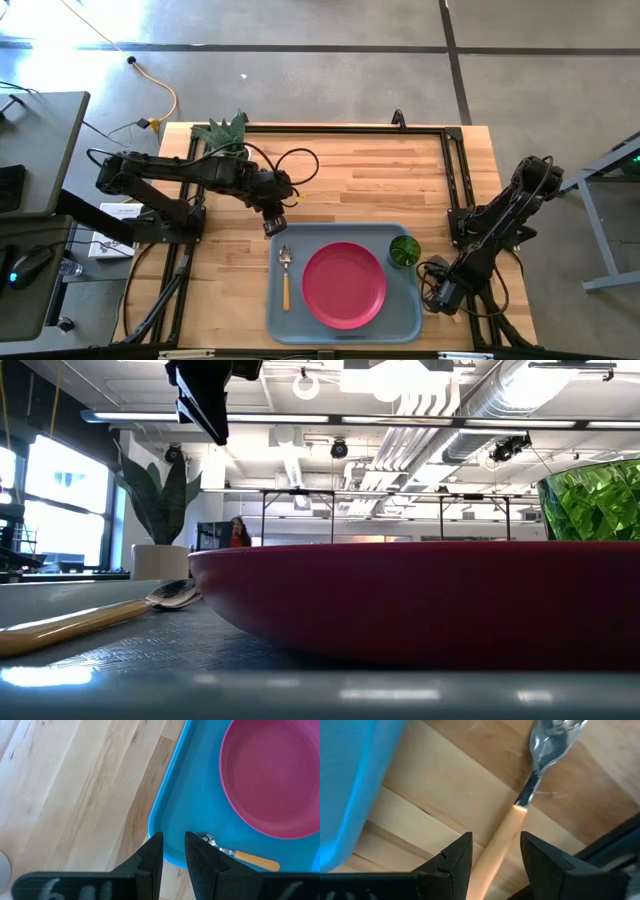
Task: Pick and place plate/cup/fork/spoon on tray
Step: Put the yellow fork on the blue tray
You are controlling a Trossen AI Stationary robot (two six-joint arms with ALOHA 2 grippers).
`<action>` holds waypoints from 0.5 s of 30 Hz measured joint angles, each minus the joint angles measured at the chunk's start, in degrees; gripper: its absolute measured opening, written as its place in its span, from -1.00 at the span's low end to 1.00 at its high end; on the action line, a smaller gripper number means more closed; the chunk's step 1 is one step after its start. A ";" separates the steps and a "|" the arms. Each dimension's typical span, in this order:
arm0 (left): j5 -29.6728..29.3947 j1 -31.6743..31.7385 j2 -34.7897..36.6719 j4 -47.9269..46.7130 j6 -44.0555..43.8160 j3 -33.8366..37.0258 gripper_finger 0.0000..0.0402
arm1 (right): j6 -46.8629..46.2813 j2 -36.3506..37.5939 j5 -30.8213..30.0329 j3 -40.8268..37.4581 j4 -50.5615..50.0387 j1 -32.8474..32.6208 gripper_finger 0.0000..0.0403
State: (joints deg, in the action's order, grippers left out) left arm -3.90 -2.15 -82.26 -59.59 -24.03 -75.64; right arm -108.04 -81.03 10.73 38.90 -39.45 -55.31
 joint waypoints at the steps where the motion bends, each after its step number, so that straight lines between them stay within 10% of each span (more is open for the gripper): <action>1: 0.00 0.00 0.00 0.02 -0.25 0.00 -0.65 | -0.10 0.00 0.25 -0.57 1.00 0.02 -0.22; 15: 0.00 0.00 0.00 0.16 -1.40 0.00 -0.65 | -3.86 0.24 2.32 -5.29 7.20 0.04 -0.22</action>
State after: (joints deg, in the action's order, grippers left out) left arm -3.90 -2.15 -82.26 -59.43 -25.43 -75.64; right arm -111.91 -80.79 13.05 33.61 -32.25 -55.27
